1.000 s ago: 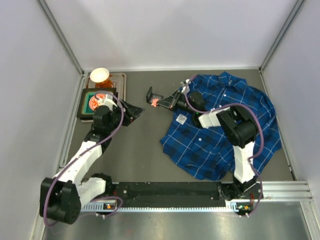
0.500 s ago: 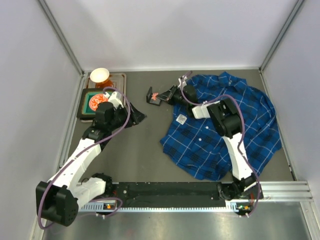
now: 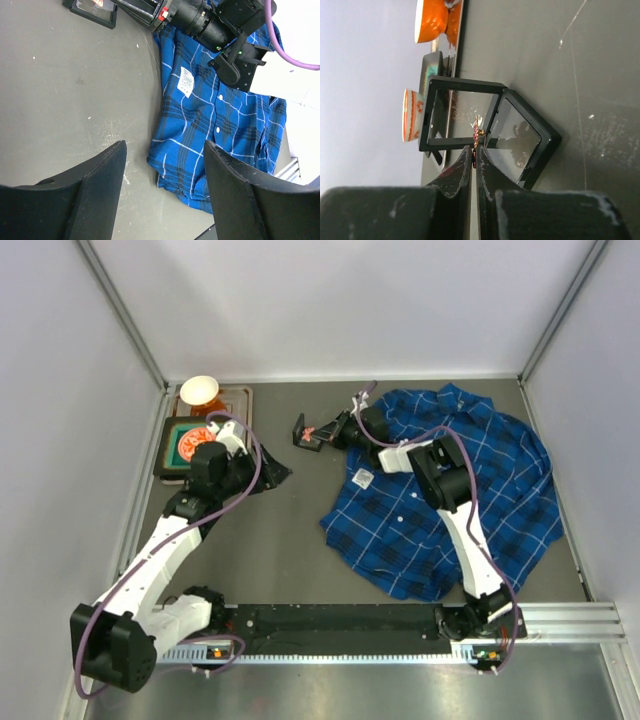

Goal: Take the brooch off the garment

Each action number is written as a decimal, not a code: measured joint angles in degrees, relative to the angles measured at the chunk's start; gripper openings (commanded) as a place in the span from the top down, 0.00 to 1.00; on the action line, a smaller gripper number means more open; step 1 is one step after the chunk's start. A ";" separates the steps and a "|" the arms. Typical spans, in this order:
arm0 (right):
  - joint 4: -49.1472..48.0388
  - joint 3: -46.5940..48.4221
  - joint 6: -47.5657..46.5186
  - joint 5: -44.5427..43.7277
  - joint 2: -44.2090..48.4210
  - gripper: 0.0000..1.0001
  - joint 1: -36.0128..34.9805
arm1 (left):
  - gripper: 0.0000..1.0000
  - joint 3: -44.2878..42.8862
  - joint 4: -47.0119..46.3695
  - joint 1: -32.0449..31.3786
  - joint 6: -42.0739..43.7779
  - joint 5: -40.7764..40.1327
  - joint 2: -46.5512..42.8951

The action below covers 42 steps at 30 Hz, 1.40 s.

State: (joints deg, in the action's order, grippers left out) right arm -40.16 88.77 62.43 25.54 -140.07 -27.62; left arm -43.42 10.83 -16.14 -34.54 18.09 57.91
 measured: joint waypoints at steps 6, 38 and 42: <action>1.36 2.19 -0.33 0.02 -1.77 1.00 0.02 | 0.32 -0.02 -0.04 -0.22 0.20 0.02 0.15; 11.65 3.96 -5.90 -0.28 -0.13 0.62 0.11 | 0.31 -0.22 -0.15 -0.79 0.17 0.33 0.87; 16.24 3.96 -8.46 -0.90 1.60 0.61 0.13 | 0.30 -0.20 -0.22 -0.79 0.15 0.46 0.85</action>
State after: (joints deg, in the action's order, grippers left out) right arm -23.92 92.73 53.98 24.64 -138.47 -27.49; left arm -43.62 10.61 -16.93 -34.39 18.55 58.76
